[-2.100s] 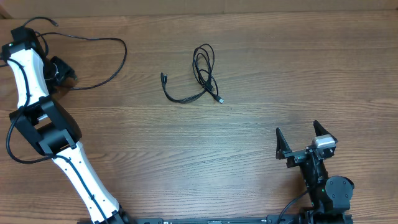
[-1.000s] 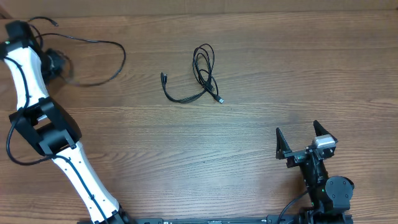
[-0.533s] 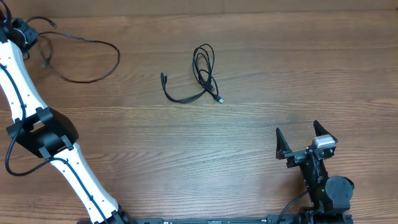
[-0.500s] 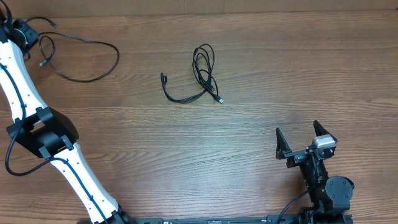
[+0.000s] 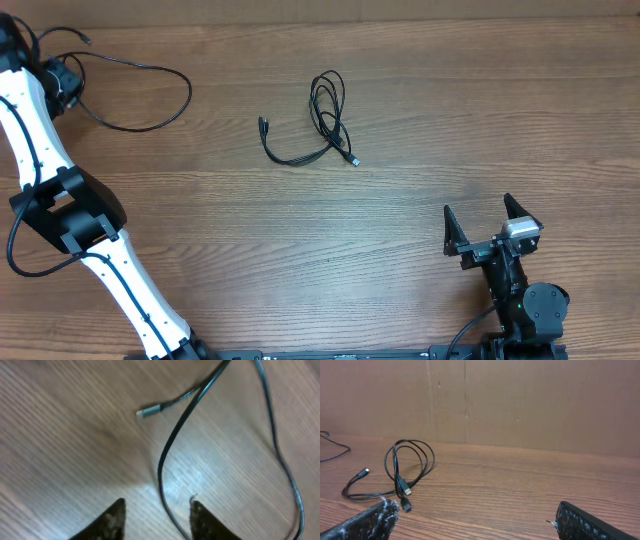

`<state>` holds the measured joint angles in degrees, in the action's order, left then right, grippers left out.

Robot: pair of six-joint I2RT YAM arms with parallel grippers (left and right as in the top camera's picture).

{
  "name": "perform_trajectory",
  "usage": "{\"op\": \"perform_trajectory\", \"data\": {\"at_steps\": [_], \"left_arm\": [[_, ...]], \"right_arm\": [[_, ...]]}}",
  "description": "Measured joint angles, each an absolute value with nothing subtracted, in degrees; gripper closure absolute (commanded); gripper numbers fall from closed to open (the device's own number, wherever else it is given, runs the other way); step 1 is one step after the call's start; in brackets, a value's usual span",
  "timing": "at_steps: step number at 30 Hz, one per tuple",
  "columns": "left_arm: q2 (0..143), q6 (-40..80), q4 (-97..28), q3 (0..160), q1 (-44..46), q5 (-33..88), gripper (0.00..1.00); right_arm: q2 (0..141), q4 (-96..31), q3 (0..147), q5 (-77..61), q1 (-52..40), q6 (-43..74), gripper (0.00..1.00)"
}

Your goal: Untangle cables

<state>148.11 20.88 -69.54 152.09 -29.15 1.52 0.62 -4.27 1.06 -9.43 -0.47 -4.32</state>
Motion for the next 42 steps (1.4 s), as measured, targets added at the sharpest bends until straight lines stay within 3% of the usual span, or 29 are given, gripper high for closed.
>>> {"op": "perform_trajectory", "data": {"at_steps": [2, 3, 13, 29, 35, 42], "left_arm": [[148.1, 19.4, -70.6, 151.3, -29.1, 1.5, 0.94], [148.1, 18.9, -71.0, 150.6, -29.1, 1.5, 0.96], [148.2, 17.8, -75.7, 139.2, -27.6, 1.5, 0.96], [148.2, 17.8, -75.9, 133.8, -22.0, 6.0, 0.96], [147.9, 17.9, -73.3, 132.4, -21.1, 6.7, 0.96], [145.0, 17.9, -60.4, 125.9, -21.1, 6.9, 0.96]], "right_arm": [[0.6, -4.3, 1.1, -9.5, -0.5, -4.3, 0.00], [0.6, -4.3, 1.1, -9.4, -0.5, -4.3, 0.00], [0.6, -4.3, 1.1, -9.5, -0.5, -4.3, 0.00], [0.6, -4.3, 1.1, -9.5, -0.5, -4.3, 0.00], [0.6, -4.3, 1.1, -9.5, -0.5, -4.3, 0.00], [0.6, -4.3, 1.1, -9.5, -0.5, -4.3, 0.00]]}}
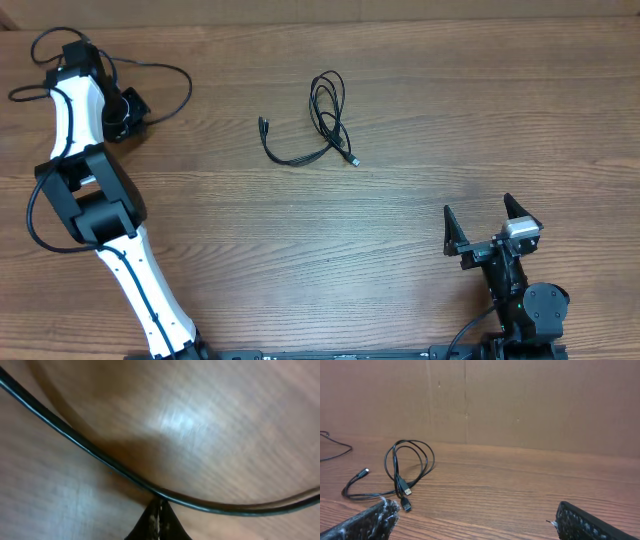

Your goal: Untangle cables

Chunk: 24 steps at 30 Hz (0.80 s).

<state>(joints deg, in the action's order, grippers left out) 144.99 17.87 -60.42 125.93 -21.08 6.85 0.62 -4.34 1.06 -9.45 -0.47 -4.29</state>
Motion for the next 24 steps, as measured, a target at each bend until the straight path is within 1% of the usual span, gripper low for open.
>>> {"op": "perform_trajectory", "data": {"at_steps": [6, 11, 15, 18, 20, 22, 23, 24], "left_arm": [[142.6, 17.6, -48.2, 119.5, -21.1, 5.3, 0.96], [141.9, 15.9, -42.6, 116.9, -21.0, 3.4, 0.96], [141.9, 14.0, -43.7, 117.6, -20.9, 2.9, 0.96], [142.5, 14.2, -51.3, 121.0, -21.0, 2.1, 0.96], [143.5, 15.1, -58.0, 124.2, -21.0, 1.7, 0.92], [144.6, 16.3, -65.0, 128.3, -21.0, 1.9, 0.86], [145.1, 16.7, -67.9, 130.9, -21.0, 2.8, 0.79], [145.2, 16.8, -70.0, 133.3, -21.0, 4.2, 0.67]], "right_arm": [[0.6, -4.3, 1.1, -9.5, -0.5, -4.3, 0.00], [0.6, -4.3, 1.1, -9.5, -0.5, -4.3, 0.00], [0.6, -4.3, 1.1, -9.5, -0.5, -4.3, 0.00], [0.6, -4.3, 1.1, -9.4, -0.5, -4.3, 0.00], [0.6, -4.3, 1.1, -9.5, -0.5, -4.3, 0.00], [0.6, -4.3, 1.1, -9.5, -0.5, -4.3, 0.00], [0.6, -4.3, 1.1, -9.4, -0.5, -4.3, 0.00], [0.6, -4.3, 1.1, -9.4, -0.5, -4.3, 0.00]]}}
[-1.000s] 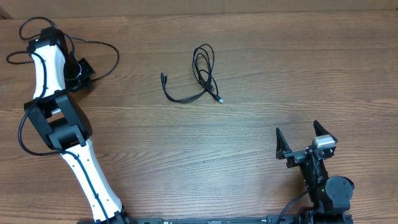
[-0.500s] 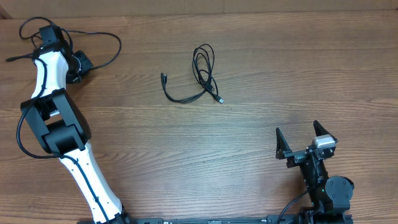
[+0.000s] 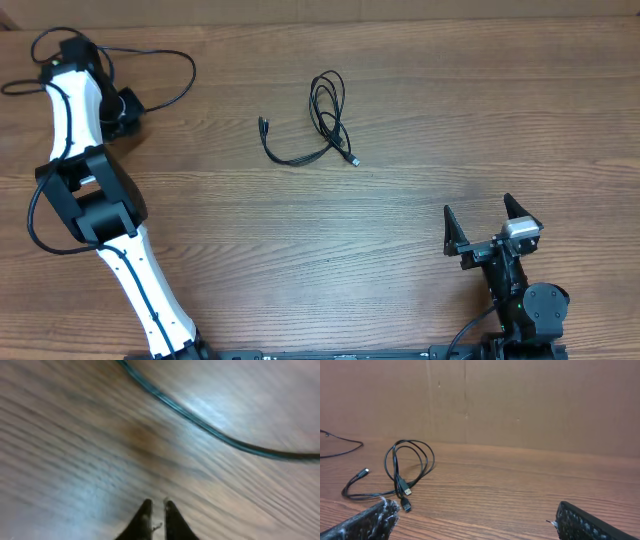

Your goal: Untangle cables

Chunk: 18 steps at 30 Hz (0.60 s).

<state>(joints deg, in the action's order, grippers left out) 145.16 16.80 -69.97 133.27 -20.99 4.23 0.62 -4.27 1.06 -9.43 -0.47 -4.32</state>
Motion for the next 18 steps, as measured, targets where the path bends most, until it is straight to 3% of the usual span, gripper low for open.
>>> {"op": "perform_trajectory", "data": {"at_steps": [2, 3, 7, 10, 18], "left_arm": [[145.3, 16.3, -73.3, 139.0, -21.1, 9.3, 0.06], [145.3, 15.5, -74.6, 141.9, -21.1, 13.2, 0.00], [144.4, 10.1, -81.5, 149.0, -20.4, 36.9, 0.00], [144.4, 5.6, -89.5, 149.3, -18.3, 45.4, 0.00], [144.4, -1.7, -96.5, 149.3, -5.7, 46.7, 0.00]], "right_arm": [[0.6, -4.3, 1.1, -9.4, -0.5, -4.3, 0.00], [0.6, -4.3, 1.1, -9.5, -0.5, -4.3, 0.00], [0.6, -4.3, 1.1, -9.4, -0.5, -4.3, 0.00], [0.6, -4.3, 1.1, -9.5, -0.5, -4.3, 0.00], [0.6, -4.3, 1.1, -9.5, -0.5, -4.3, 0.00]]}}
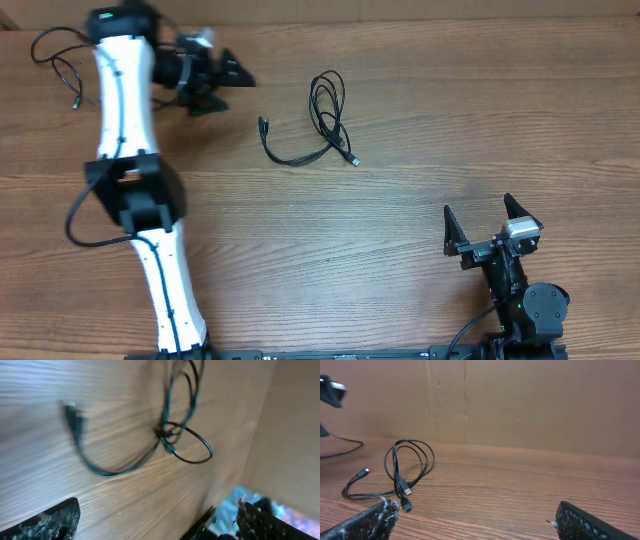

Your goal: Untangle cables

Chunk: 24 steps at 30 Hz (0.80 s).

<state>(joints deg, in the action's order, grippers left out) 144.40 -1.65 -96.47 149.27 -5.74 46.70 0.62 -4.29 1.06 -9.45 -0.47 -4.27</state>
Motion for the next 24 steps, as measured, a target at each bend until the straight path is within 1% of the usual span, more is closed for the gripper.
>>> {"op": "perform_trajectory", "data": {"at_steps": [5, 11, 14, 19, 24], "left_arm": [[144.3, 0.5, -96.6, 149.3, 1.5, 44.5, 0.00], [140.7, 3.1, -96.7, 149.1, 6.8, 40.2, 0.00], [135.3, 4.6, -96.7, 148.5, 9.3, 35.7, 0.00], [120.7, 7.2, -96.5, 146.5, 16.3, 25.3, 0.00], [108.6, 10.4, -96.7, 142.1, 22.8, 17.6, 0.00]], "right_arm": [[0.6, -4.3, 1.1, -9.5, -0.5, -4.3, 0.00], [0.6, -4.3, 1.1, -9.5, -0.5, -4.3, 0.00], [0.6, -4.3, 1.1, -9.5, -0.5, -4.3, 0.00], [0.6, -4.3, 1.1, -9.4, -0.5, -4.3, 0.00], [0.6, -4.3, 1.1, -9.5, -0.5, -4.3, 0.00]]}}
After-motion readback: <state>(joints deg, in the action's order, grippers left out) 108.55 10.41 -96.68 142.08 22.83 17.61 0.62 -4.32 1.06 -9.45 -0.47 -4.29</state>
